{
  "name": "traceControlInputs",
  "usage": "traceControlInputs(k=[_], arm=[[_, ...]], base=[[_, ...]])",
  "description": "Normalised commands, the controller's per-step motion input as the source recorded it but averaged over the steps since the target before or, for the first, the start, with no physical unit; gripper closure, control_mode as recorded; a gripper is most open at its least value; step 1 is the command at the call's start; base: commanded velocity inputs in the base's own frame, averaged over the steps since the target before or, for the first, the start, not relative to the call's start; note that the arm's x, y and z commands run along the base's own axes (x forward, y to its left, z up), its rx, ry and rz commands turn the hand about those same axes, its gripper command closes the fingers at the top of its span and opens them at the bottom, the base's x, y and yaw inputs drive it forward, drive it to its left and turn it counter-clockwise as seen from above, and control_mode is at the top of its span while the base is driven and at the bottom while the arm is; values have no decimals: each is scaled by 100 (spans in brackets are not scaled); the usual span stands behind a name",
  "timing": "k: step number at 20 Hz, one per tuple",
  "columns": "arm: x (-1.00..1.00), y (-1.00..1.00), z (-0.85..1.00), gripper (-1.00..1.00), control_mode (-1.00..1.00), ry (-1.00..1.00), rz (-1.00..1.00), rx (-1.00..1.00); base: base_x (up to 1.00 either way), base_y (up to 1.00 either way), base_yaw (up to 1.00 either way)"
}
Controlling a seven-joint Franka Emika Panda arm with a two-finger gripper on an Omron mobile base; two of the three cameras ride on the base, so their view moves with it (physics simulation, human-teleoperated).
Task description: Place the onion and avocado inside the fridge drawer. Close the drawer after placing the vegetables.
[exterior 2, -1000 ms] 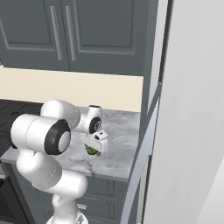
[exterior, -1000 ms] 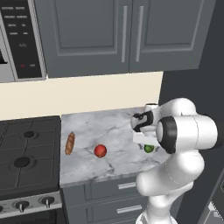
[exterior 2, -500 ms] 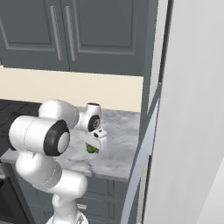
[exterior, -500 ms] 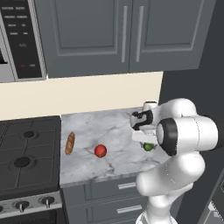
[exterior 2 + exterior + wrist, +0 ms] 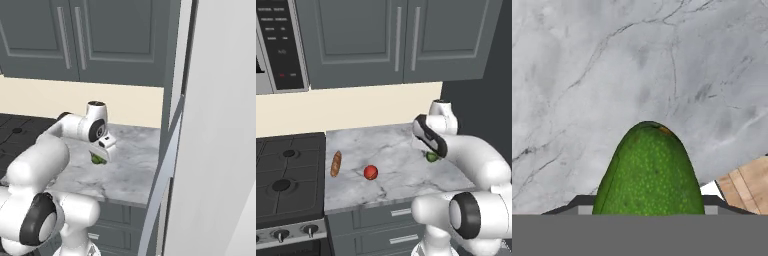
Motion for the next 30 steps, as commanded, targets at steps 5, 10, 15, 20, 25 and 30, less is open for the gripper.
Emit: traceControlInputs(k=[5, 10, 15, 20, 25, 30], arm=[[-58, 30, 76, 100, -100, -19, 1, -3], [-39, 2, 33, 100, -100, -15, 5, 0], [-14, 0, 5, 100, -100, -3, 3, -1], [1, 4, 0, 100, 100, 0, 0, 0], [0, 0, 0, 100, 100, 0, 0, 0], [0, 0, 0, 100, 100, 0, 0, 0]], base=[[0, 0, 0], [0, 0, 0], [0, 0, 0], [-7, 5, 0], [-85, 35, 4], [-100, 37, 17]])
